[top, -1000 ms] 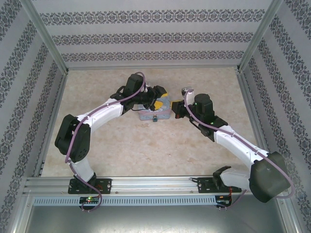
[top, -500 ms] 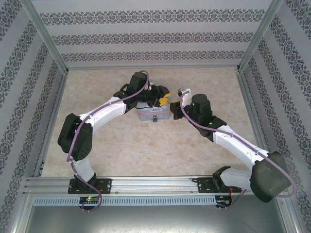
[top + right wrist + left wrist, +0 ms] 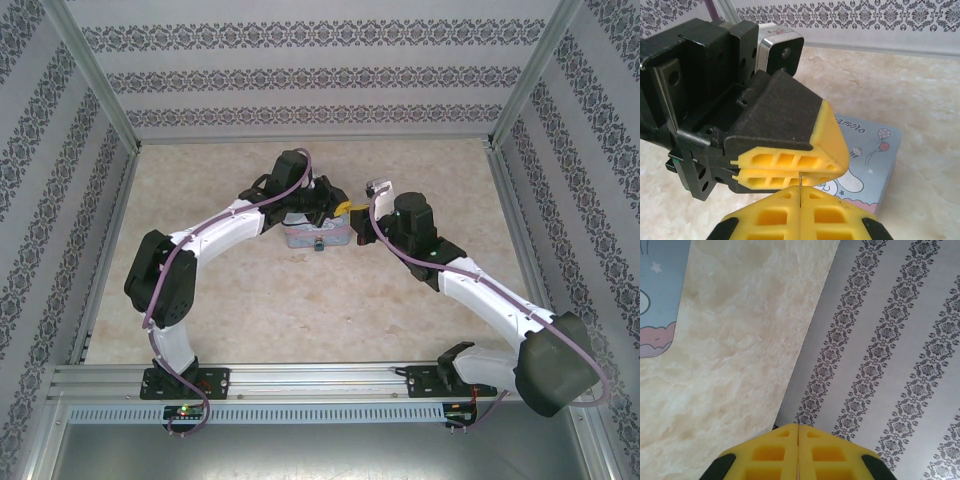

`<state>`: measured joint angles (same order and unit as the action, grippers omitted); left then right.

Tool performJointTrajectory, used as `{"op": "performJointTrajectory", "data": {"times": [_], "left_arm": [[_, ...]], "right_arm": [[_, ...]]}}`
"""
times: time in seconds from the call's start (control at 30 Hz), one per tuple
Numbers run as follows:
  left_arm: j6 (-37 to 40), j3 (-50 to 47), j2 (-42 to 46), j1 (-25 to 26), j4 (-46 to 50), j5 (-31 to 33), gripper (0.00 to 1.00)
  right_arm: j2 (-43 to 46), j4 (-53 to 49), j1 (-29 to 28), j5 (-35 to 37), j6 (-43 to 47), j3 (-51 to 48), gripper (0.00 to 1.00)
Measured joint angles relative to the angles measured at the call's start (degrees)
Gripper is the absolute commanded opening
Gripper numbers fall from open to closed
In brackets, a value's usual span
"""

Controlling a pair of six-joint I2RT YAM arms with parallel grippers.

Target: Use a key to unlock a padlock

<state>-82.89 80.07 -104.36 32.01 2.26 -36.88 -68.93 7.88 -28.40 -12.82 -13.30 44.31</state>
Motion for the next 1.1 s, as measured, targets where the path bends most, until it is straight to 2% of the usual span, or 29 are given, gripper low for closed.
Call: {"op": "performJointTrajectory", "data": {"times": [0.13,0.2,0.33,0.53,0.67,0.9,1.03,1.1], "left_arm": [[0.09,0.00,-0.07,0.02,0.09,0.04,0.00],[0.24,0.00,-0.07,0.02,0.09,0.04,0.00],[2.40,0.00,-0.07,0.02,0.09,0.13,0.00],[10.60,-0.02,-0.07,-0.26,0.00,3.15,0.00],[17.44,-0.83,-0.02,-0.61,-1.99,5.25,0.00],[26.62,-4.68,0.48,-0.63,-10.47,8.37,0.00],[28.00,-7.43,0.85,-0.63,-18.21,10.16,0.00],[28.02,-9.40,1.20,-0.63,-22.08,11.37,0.00]], "right_arm": [[-0.02,0.00,0.00,0.20,0.00,0.00,0.01],[-0.02,0.00,0.02,0.24,-0.31,0.00,0.19],[0.17,0.13,1.46,-0.26,-3.48,0.00,0.38],[3.41,1.90,9.77,-4.28,-14.64,-0.90,0.44],[4.68,3.61,12.90,-8.41,-24.15,-1.81,0.50],[2.38,7.82,14.29,-14.40,-43.23,-3.89,0.57],[0.52,11.23,14.14,-15.98,-53.24,-4.44,0.64],[-0.13,12.94,13.64,-16.13,-57.66,-4.57,0.64]]}}
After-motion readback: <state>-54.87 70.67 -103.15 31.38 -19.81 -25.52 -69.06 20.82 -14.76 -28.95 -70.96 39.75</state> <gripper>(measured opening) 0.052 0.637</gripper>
